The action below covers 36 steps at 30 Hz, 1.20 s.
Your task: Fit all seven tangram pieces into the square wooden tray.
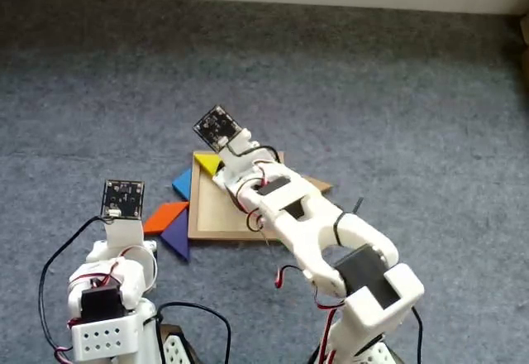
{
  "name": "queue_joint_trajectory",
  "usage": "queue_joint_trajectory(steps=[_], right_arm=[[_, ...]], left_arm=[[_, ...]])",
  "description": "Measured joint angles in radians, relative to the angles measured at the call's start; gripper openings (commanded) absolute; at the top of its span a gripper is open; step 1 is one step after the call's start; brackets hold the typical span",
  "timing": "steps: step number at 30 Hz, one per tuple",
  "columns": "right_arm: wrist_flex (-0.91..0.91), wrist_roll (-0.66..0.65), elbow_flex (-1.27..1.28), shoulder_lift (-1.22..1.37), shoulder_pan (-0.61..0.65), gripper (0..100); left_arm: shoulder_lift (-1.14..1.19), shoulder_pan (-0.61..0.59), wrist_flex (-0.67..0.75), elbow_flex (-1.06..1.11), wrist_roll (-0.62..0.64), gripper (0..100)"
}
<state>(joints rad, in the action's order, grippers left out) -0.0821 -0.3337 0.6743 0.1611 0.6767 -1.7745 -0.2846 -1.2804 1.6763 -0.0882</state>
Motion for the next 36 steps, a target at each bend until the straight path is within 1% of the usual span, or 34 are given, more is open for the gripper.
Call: queue_joint_trajectory(steps=[6, 9, 14, 19, 26, 32, 36], right_arm=[[0.003, -0.141, -0.002, 0.003, 0.0, 1.0], [0.003, -0.172, -0.002, 0.005, -0.014, 1.0], [-0.008, -0.181, -0.005, 0.005, -0.048, 1.0], [-0.17, -0.181, -0.025, -0.006, -0.069, 1.0], [-0.358, -0.181, -0.129, 0.009, -0.083, 1.0], [-0.382, -0.181, -0.146, 0.009, -0.11, 0.6], [-0.397, -0.183, -0.13, -0.077, -0.176, 0.6]], left_arm=[[0.0, 0.0, 0.0, 0.0, 0.0, 1], [0.0, 0.0, 0.0, 0.0, 0.0, 1], [0.0, 0.0, 0.0, 0.0, 0.0, 1], [0.0, 0.0, 0.0, 0.0, 0.0, 1], [0.0, 0.0, 0.0, 0.0, 0.0, 1], [0.0, 0.0, 0.0, 0.0, 0.0, 1], [0.0, 0.0, 0.0, 0.0, 0.0, 1]])
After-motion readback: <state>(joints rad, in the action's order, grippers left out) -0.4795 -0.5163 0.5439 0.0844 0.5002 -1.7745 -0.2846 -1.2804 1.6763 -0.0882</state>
